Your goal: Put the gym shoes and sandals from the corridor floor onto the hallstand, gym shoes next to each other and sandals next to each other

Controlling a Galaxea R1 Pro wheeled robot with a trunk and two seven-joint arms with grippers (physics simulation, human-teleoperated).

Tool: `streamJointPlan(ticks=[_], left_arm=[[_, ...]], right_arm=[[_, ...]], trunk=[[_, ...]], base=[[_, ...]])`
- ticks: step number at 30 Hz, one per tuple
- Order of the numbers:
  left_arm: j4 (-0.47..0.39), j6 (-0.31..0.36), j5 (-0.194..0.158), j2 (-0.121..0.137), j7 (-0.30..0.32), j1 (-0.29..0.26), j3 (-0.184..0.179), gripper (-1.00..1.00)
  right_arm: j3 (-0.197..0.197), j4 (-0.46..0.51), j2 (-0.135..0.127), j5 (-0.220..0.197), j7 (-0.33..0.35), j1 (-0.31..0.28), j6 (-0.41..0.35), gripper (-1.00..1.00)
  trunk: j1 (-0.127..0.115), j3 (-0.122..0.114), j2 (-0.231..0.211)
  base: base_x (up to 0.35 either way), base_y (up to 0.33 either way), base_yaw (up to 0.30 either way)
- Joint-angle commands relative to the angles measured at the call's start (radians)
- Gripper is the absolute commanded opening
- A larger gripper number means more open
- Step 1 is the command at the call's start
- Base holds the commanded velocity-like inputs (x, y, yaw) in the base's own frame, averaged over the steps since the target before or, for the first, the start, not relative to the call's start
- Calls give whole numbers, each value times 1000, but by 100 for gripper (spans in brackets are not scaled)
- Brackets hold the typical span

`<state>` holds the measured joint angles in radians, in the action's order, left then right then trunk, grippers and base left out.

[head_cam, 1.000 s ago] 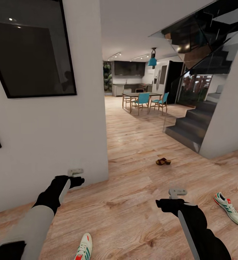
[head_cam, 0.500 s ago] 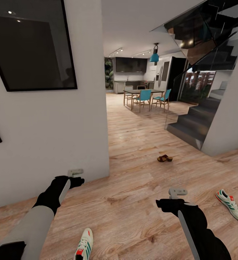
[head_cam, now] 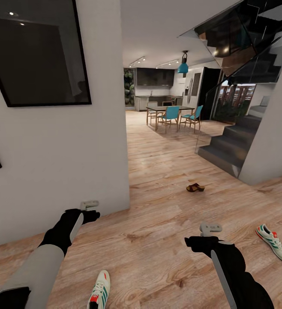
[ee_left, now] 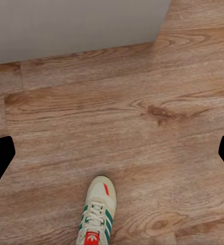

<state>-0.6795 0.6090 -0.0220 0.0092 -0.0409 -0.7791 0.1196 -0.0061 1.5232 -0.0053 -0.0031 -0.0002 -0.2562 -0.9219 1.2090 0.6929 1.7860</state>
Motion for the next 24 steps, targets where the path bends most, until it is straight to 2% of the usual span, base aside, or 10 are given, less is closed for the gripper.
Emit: streamJointPlan(ticks=[1, 9, 24], left_arm=[[0, 0, 0, 0, 0, 0, 0, 100], [0, 0, 0, 0, -1, 0, 0, 100], [0, 0, 0, 0, -1, 0, 0, 100]], right_arm=[[0, 0, 0, 0, 0, 0, 0, 100], [0, 0, 0, 0, -1, 0, 0, 100], [2, 0, 0, 0, -1, 0, 0, 100]], trunk=[[0, 0, 0], [0, 0, 0], [0, 11, 0]], base=[[-9, 0, 0], [-130, 0, 0], [-10, 0, 2]])
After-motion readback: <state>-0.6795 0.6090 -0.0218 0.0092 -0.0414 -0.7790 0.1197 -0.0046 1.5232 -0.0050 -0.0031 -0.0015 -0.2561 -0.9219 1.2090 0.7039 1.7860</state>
